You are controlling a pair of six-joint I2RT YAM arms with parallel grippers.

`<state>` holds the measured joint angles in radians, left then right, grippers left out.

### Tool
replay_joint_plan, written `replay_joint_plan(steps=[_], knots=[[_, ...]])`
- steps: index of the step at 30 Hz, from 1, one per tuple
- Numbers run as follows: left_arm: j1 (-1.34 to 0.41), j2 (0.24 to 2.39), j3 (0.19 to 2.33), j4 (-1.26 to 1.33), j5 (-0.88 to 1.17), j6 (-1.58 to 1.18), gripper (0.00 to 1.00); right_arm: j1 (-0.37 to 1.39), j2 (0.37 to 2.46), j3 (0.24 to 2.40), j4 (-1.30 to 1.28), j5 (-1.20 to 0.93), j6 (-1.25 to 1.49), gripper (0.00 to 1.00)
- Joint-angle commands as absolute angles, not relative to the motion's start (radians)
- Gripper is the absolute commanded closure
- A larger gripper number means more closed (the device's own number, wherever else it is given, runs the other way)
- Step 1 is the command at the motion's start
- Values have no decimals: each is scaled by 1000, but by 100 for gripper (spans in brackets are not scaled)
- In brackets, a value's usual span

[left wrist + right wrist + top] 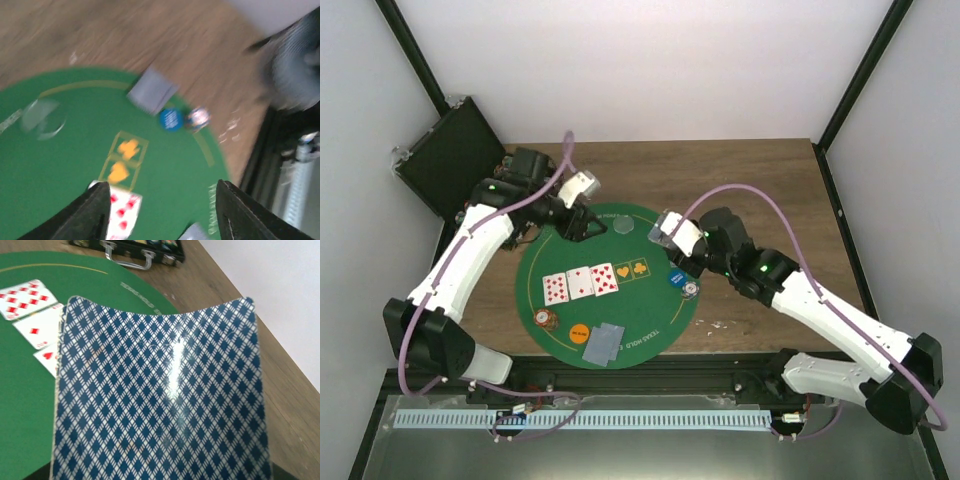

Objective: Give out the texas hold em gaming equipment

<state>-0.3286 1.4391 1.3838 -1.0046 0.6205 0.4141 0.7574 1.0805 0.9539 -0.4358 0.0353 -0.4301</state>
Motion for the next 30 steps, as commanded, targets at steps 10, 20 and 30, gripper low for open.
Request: replay_joint_plan(steps=[10,20,30], knots=[[-415,1429,1324,-812,933,5,21,911,1246,1042,-286,-36,-436,51],[-441,1437,1294,-811,733,37,44,922,1241,1045,-252,-57,-433,51],[-439,1409,1321,-847,741,74,64,922,1213,1020,-264,-19,-439,51]])
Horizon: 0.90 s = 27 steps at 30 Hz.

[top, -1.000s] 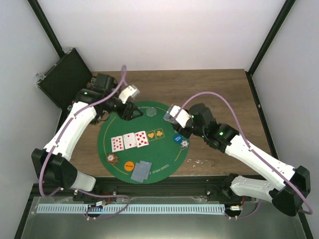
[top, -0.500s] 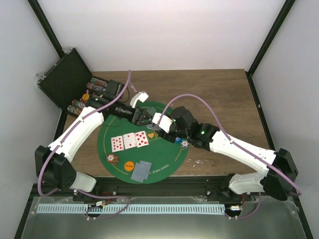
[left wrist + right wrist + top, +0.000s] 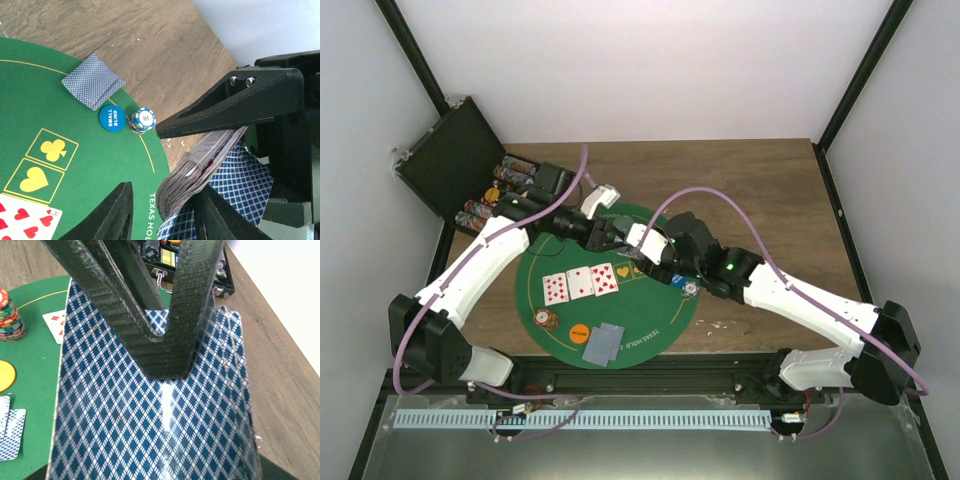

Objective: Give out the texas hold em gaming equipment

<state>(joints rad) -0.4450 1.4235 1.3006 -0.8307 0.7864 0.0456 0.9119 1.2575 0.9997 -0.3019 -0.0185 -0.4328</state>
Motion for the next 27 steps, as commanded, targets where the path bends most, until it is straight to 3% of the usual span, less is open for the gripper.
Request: replay_joint_plan(steps=[1,7,10,19,27], knots=[[-439,1408,1322,-850,744,76,62,922,1213,1019,-266,-17,-439,51],[-437,1407,1361,-894,760,113,48,922,1216,1017,-270,-9,-439,51],[-419,1401,1376,-904,749,122,47,922,1218,1019,-275,-6,-439,51],[-406,1393,1355,-910,805,138,79,921,1221,1021,-275,-2,-440,51],[-404,1390,1383,-941,780,169,95,922,1223,1022,-287,16,-442,51]])
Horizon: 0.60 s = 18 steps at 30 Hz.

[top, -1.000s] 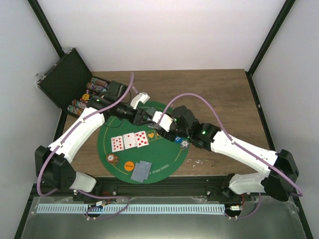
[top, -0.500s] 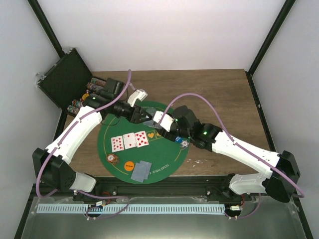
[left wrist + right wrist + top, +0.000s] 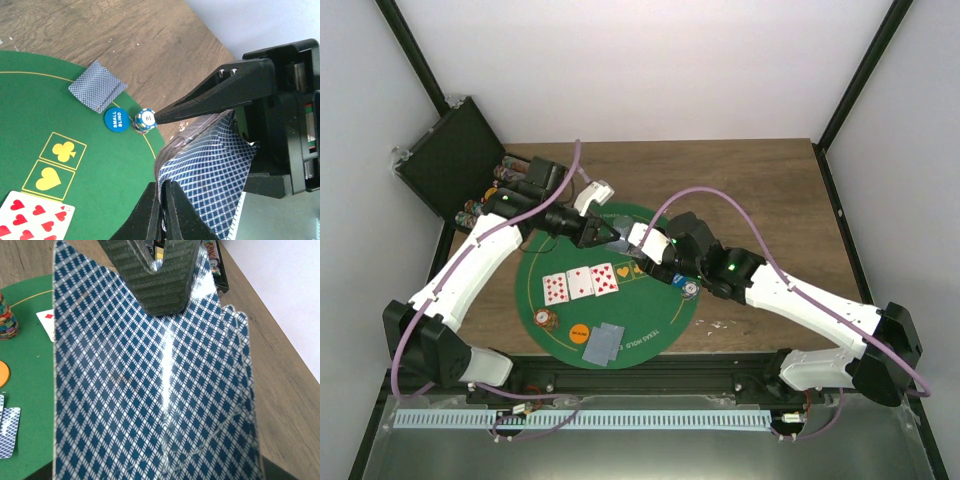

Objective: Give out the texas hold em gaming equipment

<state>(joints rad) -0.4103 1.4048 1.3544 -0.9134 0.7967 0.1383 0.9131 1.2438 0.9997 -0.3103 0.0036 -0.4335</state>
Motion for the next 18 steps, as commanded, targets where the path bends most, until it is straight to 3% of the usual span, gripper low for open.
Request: replay_joint_plan(steps=[1,18], knots=[[-401,1388,1388,-948,775,174,97,921,1225,1020,-290,27,-443,51],[-270,1363,1506,-1135,842,354,100,766,1180,952,-308,65,-435,51]])
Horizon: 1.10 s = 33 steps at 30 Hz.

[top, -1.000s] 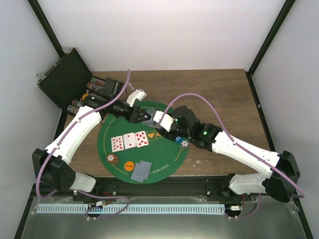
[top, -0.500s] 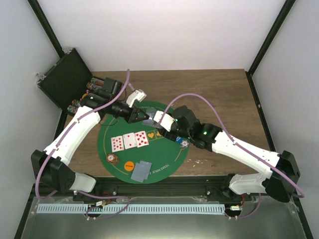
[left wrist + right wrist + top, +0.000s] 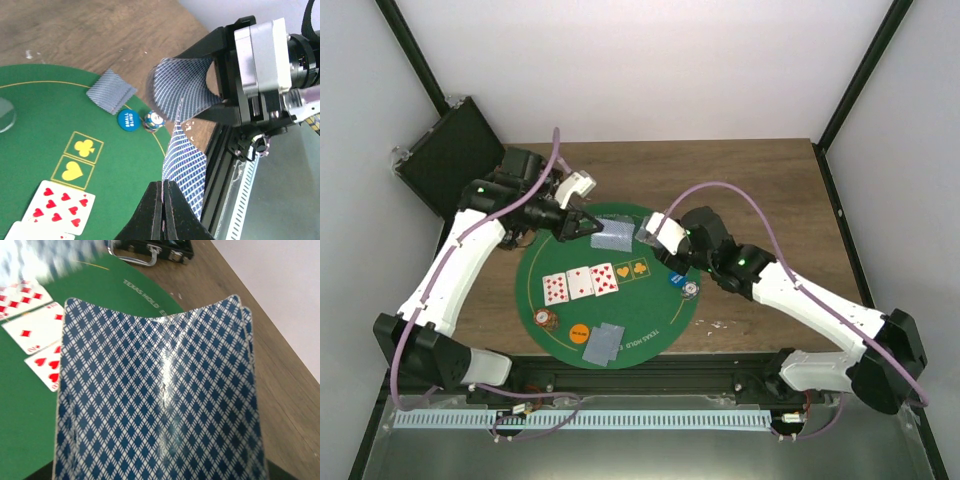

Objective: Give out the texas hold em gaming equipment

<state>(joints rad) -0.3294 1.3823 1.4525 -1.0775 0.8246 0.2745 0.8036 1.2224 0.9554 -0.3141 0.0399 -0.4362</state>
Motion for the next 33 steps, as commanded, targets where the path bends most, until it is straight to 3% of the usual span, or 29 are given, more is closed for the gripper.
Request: replay_joint_plan(steps=[1,5,10,19,33], knots=[[-254,1366,1515,-1147,838,369,100,757,1176,949,-313,72,-434,51],[-212,1391,1543,-1210,813,464,100,731,1157,942,-332,92,-432,51],[-232,1491,1503,-1194,620,595,100,730,1108,940,-343,86,-447,51],[-458,1799,1566,-1249,463,805,100,729,1015,944,-378,78,-482,50],[-597,2106,1693,-1184,220,909,100,730,984,939,-405,80,-474,50]])
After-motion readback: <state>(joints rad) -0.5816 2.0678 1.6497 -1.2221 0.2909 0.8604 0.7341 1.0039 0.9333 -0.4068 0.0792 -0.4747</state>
